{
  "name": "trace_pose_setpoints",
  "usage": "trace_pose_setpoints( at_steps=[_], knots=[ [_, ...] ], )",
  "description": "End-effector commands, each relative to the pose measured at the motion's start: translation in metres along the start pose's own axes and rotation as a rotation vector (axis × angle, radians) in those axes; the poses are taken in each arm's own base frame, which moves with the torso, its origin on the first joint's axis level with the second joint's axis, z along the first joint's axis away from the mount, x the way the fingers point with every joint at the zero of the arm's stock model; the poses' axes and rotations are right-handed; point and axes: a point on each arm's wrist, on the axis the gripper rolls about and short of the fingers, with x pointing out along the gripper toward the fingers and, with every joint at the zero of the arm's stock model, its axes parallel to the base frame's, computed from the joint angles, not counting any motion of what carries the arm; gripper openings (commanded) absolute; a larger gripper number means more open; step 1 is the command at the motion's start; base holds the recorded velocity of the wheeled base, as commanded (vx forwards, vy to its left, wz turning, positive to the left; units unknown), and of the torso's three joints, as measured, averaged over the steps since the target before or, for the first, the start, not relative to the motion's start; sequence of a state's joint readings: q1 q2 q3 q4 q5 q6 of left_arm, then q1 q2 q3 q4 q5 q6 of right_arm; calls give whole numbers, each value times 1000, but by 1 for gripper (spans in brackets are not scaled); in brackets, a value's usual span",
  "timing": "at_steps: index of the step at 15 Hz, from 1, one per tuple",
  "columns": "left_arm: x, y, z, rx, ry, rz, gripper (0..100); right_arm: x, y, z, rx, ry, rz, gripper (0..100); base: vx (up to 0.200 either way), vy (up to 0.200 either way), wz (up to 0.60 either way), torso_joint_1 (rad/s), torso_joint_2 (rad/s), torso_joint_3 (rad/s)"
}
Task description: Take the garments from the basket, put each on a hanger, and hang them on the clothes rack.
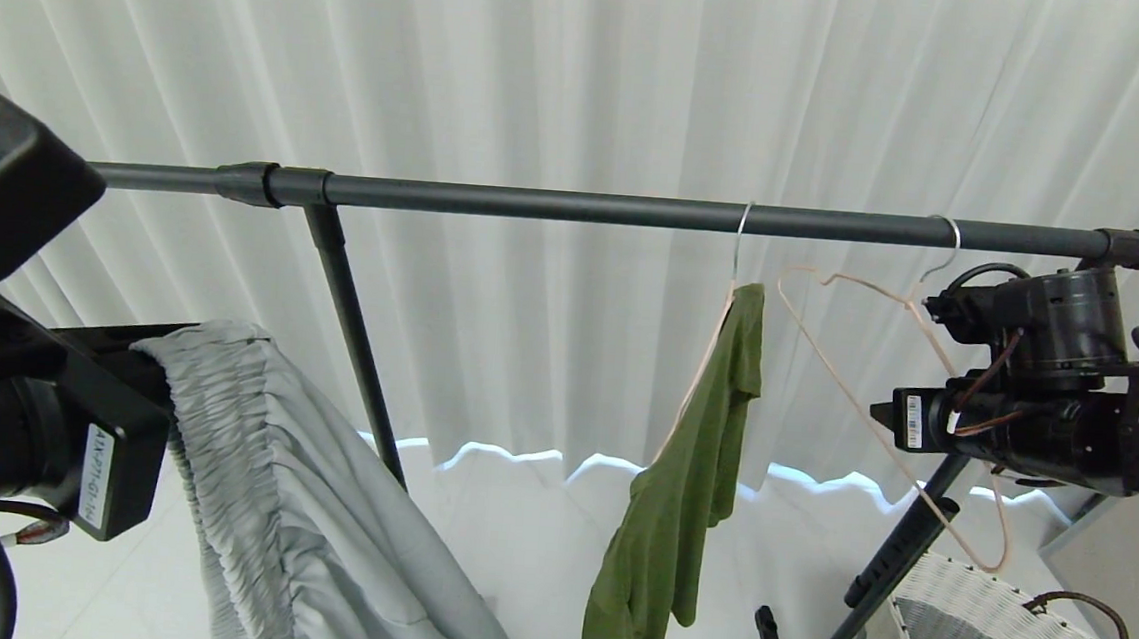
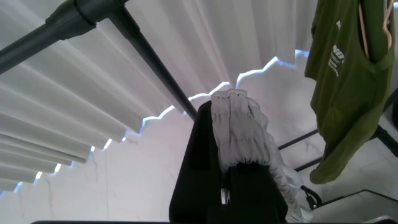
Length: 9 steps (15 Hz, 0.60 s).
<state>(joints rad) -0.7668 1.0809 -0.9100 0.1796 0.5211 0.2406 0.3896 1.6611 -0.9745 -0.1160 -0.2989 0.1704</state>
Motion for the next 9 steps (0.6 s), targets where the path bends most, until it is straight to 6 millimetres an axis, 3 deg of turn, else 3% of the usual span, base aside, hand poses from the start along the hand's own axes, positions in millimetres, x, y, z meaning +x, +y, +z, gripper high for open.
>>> trace_pose_setpoints(
  at_steps=[1,9],
  knots=[
    [0,0,0,1,1,0,0,0,0,1,1,-3,0,0,0,0,0,0,0,0],
    [0,0,0,0,-1,0,0,-14,-3,8,22,-53,6,0,0,0,0,0,0,0]
  ],
)
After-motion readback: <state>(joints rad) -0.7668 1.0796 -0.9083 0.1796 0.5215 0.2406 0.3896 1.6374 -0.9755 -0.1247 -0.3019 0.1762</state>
